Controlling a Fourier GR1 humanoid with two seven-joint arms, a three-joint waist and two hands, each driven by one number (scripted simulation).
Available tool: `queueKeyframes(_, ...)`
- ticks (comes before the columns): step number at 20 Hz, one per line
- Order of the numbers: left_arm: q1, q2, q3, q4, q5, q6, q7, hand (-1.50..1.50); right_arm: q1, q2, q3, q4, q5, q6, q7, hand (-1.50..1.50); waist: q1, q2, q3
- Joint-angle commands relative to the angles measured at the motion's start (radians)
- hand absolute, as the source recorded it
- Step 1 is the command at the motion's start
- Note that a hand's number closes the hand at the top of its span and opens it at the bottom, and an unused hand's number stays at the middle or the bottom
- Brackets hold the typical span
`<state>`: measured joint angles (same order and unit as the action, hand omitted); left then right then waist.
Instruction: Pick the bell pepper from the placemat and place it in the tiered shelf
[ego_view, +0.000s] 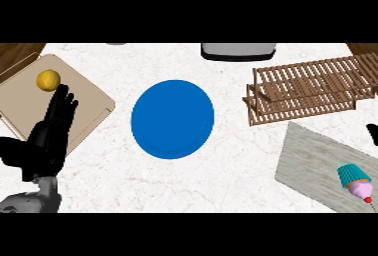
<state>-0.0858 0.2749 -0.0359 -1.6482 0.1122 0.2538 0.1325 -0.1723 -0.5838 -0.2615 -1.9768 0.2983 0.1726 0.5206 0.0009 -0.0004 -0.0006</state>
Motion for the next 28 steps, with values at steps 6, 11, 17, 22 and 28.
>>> queueKeyframes(6,-0.003,-0.029,0.018,0.006,-0.035,-0.021,-0.013,0.0,-0.159,0.039,-0.007,0.383,0.1,-0.091,-0.224,1.5,0.007,0.002,0.001)
queueKeyframes(11,-0.046,-0.034,0.05,0.021,-0.033,-0.033,0.016,0.0,-0.311,0.089,0.033,0.536,0.155,-0.173,-0.256,1.5,0.007,0.002,0.001)
queueKeyframes(17,0.003,-0.082,0.004,-0.033,-0.081,-0.019,0.02,0.0,-0.397,0.085,0.006,0.808,0.172,-0.241,-0.465,1.5,0.009,0.002,0.001)
queueKeyframes(22,0.002,-0.049,0.05,-0.012,-0.058,-0.06,0.012,0.0,-0.453,0.142,-0.03,0.866,0.141,-0.293,-0.416,1.5,0.009,0.002,0.001)
queueKeyframes(28,0.022,-0.072,0.049,-0.042,-0.063,-0.07,0.019,0.0,-0.587,0.126,-0.018,1.111,0.131,-0.239,-0.468,-1.5,0.012,0.003,0.001)
